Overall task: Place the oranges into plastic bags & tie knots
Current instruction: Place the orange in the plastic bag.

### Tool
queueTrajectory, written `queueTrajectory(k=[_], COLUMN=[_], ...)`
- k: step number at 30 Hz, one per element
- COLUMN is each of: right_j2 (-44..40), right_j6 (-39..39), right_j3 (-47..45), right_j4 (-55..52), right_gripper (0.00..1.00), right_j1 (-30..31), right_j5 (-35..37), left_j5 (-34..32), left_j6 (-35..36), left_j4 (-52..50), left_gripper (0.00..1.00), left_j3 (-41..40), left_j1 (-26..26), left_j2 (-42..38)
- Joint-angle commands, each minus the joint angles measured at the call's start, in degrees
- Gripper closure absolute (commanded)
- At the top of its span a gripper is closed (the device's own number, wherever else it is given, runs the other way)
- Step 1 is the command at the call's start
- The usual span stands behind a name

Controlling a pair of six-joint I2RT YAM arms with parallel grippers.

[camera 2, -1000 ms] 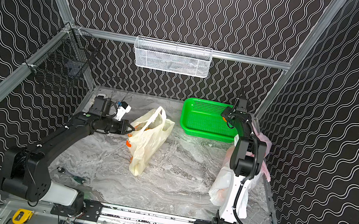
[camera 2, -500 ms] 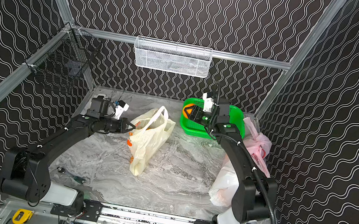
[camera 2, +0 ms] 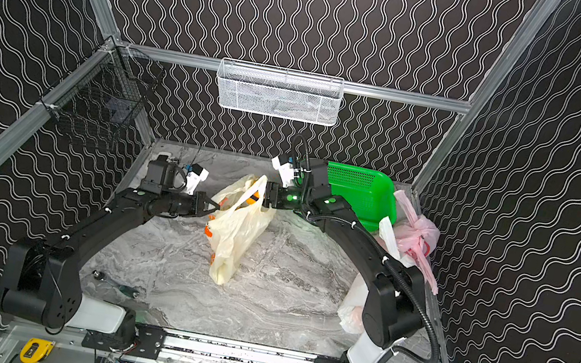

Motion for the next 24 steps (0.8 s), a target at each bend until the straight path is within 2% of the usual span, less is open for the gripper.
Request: queueTrajectory(k=[1,7,11,13,16,19,21,24], right_j2=[0.31,-0.84,-1.95,-3.84,-6.13,-9.22,-12.89,-19.21], right_j6=[-0.21,-0.59,-1.22,-0.56,2.26,8.14,11.85,16.39], right_j3=[0.28,0.66,0.47,-0.57,1.06,1.85,0.34,-3.93], right_j4=[0.65,-0.53,-2.46,-3.33,-9.50,-14.73,-15.41,-12.16], right_gripper=[0.26,0.12,0.11,0.11,0.13,0.13,0.13,0.12], right_j1=[0.15,0.17,0.19,0.03,0.02,-0.04,0.06,1.49], right_j5=[0.42,3.84,7.68,13.22,25.88,37.27,40.85,42.25], left_j5=[0.86,1.76,1.82,1.73,0.29,-0.31,0.10,0.19], left_j6=[-0.99,-1.49,-1.65,-1.86,-2.87,-4.34,-4.94,-5.35], left_j4=[2.02,2.90,3.07,3.16,4.00,5.91,6.94,7.79], left_gripper=[1.00,1.00,1.00,1.00,1.00,1.00,1.00,1.00], left_j3=[-0.37,-1.02,-1.34,-1.69,-2.47,-3.31,-3.32,-3.50], left_j1=[0.38,0.74,1.13,1.35,1.75,1.79,1.79,1.79], left_j2=[-0.48,-0.40,-0.92,-1.27,-3.13,-4.11,-3.77,-3.33])
